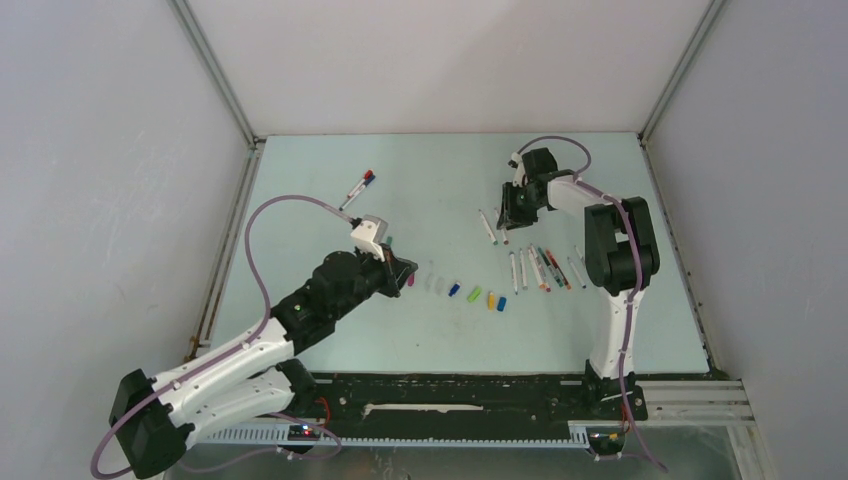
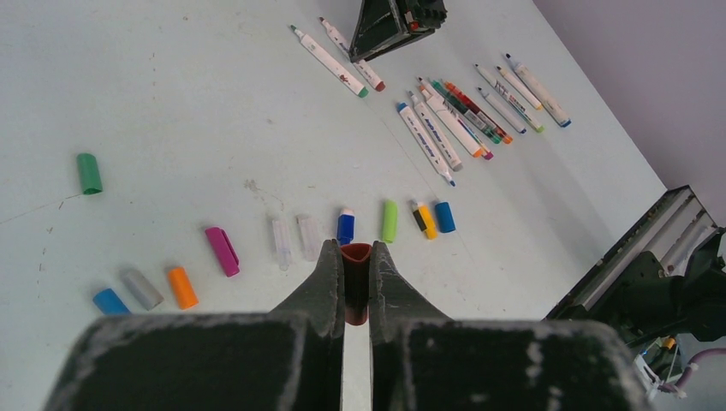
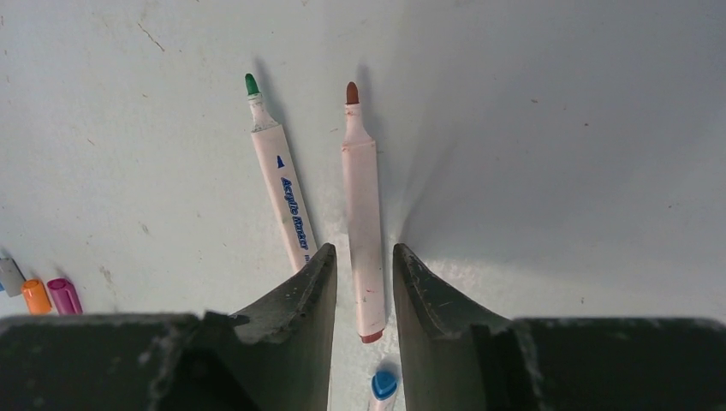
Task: Open the pen caps
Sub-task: Place the pen at the center of the board, then place the pen cap at the center of the board, then move the pen to the center of the board, then pick up the pen from the center of the board.
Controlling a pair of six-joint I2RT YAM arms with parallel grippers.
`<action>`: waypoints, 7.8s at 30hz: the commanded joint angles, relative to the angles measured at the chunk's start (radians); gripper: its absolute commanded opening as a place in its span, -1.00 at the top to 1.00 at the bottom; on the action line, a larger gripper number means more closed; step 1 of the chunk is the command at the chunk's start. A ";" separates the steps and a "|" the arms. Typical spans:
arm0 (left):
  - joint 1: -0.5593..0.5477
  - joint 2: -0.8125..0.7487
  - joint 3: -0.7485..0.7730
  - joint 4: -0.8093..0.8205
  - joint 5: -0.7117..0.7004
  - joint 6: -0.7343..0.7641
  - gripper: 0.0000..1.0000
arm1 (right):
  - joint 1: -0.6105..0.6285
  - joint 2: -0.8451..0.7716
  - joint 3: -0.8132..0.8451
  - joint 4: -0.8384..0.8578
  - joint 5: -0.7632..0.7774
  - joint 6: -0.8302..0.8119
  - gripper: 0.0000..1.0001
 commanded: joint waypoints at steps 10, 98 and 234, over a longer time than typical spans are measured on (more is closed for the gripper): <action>0.016 0.063 0.034 0.007 -0.031 0.000 0.82 | -0.008 -0.275 -0.008 -0.076 -0.084 -0.148 0.32; 0.638 0.778 0.782 -0.376 0.169 0.295 -0.99 | -0.277 -0.833 -0.408 -0.099 -0.843 -0.644 -0.34; 0.537 0.570 0.485 -0.155 0.366 0.181 1.00 | -0.275 -0.893 -0.408 -0.134 -0.952 -0.682 -0.34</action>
